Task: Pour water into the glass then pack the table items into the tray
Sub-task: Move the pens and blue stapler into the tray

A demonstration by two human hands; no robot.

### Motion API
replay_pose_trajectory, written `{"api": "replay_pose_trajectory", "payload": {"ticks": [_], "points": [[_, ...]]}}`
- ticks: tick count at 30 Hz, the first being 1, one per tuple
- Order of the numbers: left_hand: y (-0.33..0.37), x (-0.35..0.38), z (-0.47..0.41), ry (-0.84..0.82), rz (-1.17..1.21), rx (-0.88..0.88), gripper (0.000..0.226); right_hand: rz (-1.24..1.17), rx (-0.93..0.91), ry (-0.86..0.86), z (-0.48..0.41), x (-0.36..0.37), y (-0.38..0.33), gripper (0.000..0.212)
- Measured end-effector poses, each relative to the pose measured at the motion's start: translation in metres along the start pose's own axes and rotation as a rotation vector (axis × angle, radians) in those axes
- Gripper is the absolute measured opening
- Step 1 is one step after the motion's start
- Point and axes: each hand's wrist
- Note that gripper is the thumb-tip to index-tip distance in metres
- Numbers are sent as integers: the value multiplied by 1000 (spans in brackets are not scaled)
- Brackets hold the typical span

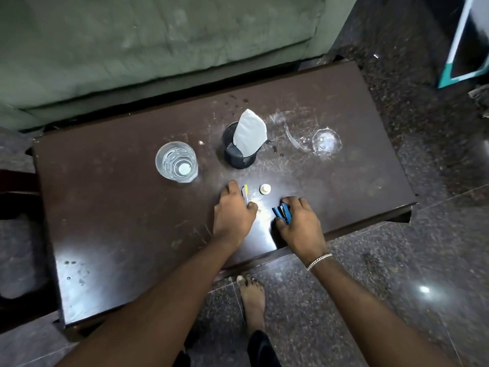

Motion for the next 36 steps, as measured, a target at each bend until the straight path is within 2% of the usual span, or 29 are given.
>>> {"api": "replay_pose_trajectory", "payload": {"ticks": [6,10,13,19,36], "points": [[-19,-32,16,-2,56,46,42,-9,-60,51,2,-8,-20,44],[-30,-67,27,37,73,45,44,-27,-97,83,9,-11,-52,50],[-40,-98,35,75,87,40,44,-42,-138,103,15,-13,-82,46],[-69,-166,47,168,96,49,38,-74,-219,110,29,-14,-155,47],[-198,-374,86,441,137,-19,41,-55,-505,26,80,26,-386,44]]}}
Point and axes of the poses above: each hand's wrist, its own z-axis away from the middle knuckle, its own x-axis out of the palm, y = z × x, and after that the axes turned 12 degrees about z, right-handed
